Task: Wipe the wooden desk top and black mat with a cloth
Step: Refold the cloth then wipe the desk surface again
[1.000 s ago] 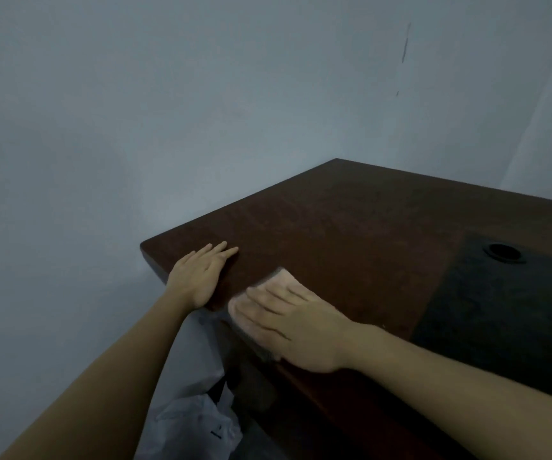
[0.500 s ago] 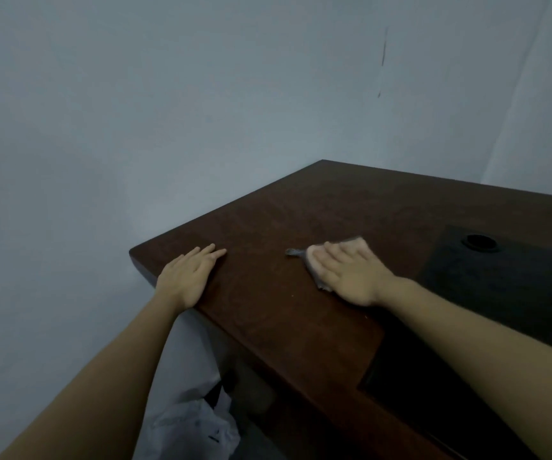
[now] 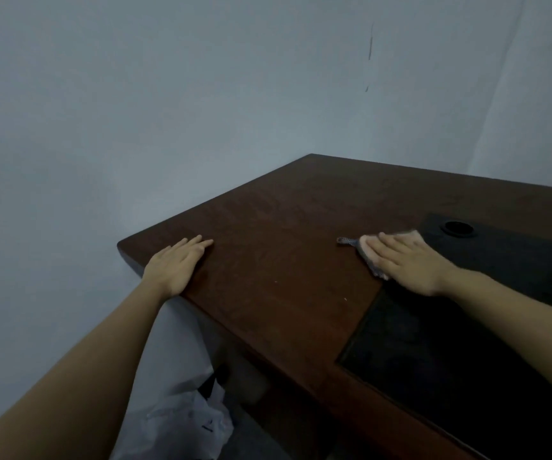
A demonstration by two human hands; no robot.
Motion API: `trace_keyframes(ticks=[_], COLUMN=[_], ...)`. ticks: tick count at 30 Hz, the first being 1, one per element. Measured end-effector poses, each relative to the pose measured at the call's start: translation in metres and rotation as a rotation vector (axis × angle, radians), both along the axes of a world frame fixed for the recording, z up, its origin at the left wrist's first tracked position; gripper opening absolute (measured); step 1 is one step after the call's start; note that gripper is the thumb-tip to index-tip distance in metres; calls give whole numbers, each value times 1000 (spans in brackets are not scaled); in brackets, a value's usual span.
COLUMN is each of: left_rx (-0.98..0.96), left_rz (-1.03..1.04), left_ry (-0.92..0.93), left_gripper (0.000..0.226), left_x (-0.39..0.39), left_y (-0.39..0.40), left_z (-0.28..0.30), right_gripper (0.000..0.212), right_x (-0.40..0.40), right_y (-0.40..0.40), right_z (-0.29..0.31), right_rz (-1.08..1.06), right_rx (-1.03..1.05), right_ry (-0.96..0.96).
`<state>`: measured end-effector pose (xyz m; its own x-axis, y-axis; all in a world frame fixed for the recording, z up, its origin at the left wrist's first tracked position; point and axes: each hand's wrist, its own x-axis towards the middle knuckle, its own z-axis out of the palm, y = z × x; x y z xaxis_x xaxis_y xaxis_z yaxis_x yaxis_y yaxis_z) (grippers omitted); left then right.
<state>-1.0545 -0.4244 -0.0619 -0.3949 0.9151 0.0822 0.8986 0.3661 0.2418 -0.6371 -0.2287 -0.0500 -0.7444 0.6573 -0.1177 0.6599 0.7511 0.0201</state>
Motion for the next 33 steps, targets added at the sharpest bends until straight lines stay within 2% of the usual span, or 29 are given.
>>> trace_keyframes(ticks=[3, 5, 8, 11, 14, 16, 18, 21, 23, 26, 30, 33], left_rx=[15, 1, -17, 11, 149, 258, 301, 278, 237, 210, 199, 180], left_rz=[3, -4, -10, -9, -16, -36, -80, -187, -251, -253, -197, -189], left_ry=[2, 7, -5, -30, -32, -133, -265, -347, -300, -183, -169, -33], left_gripper=[60, 63, 61, 50, 49, 46, 44, 42, 42, 42, 41, 43], left_x=[0, 1, 2, 4, 25, 53, 88, 140, 163, 172, 170, 172], left_y=[-1, -2, -3, -4, -6, -9, -14, -21, -23, -22, -21, -20], left_z=[-2, 0, 3, 4, 11, 18, 25, 23, 15, 10, 14, 15], right_gripper=[105, 95, 68, 75, 59, 58, 63, 94, 94, 89, 61, 61], right_x=[-31, -57, -84, -77, -41, -18, -3, 19, 30, 24, 5, 20], right_y=[8, -13, -69, -134, -161, -153, -121, -55, -24, -22, -84, -143], right_z=[-4, -4, 0, 2, 9, 13, 12, 10, 7, 3, 1, 9], right_rz=[-107, -63, 111, 319, 366, 365, 329, 112, -45, -122, -15, 162], right_rx=[-18, -41, -64, -37, -159, -203, -211, -157, -120, -70, -96, -127], right_ry=[4, 10, -1, 29, 67, 32, 21, 48, 39, -8, 8, 26])
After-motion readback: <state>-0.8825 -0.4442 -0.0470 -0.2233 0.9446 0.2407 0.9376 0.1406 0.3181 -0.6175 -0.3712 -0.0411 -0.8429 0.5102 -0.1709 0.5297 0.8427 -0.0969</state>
